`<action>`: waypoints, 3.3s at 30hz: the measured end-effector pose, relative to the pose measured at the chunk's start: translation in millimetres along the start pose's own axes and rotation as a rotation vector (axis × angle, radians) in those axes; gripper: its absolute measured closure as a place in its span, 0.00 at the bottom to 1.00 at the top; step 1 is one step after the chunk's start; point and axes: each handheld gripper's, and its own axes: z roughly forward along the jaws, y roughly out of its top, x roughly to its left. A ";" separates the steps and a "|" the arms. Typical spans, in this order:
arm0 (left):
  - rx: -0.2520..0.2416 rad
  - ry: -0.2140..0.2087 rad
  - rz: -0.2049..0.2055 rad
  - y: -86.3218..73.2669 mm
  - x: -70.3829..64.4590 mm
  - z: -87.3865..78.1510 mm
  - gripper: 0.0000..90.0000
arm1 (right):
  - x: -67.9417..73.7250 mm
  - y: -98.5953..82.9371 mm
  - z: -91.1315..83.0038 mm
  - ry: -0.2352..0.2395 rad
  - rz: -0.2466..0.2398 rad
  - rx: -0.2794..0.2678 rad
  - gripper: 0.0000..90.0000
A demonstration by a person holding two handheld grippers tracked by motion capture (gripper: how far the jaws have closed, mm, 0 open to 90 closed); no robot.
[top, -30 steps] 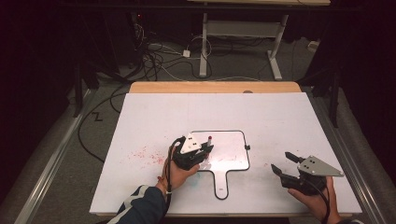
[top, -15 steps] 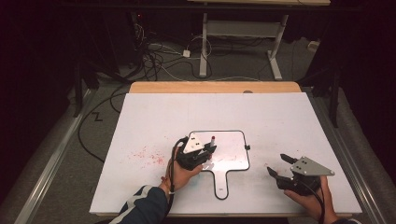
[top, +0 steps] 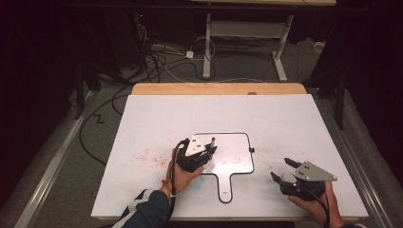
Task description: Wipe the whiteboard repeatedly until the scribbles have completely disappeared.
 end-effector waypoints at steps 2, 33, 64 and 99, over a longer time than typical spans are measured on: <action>-0.014 -0.013 -0.007 -0.1 -3.9 3.7 0.88 | 0.0 0.9 -0.3 -0.003 -0.003 -0.005 0.37; -0.029 -0.084 0.074 12.9 -55.0 32.6 0.88 | 2.8 1.8 4.0 0.016 -0.028 0.007 0.36; 0.006 -0.196 0.087 1.6 -33.6 18.4 0.88 | 18.5 23.0 16.9 0.088 -0.050 -0.032 0.40; -0.069 -0.176 0.112 4.2 -22.5 -17.3 0.87 | 45.4 94.0 61.4 0.373 0.109 -0.178 0.44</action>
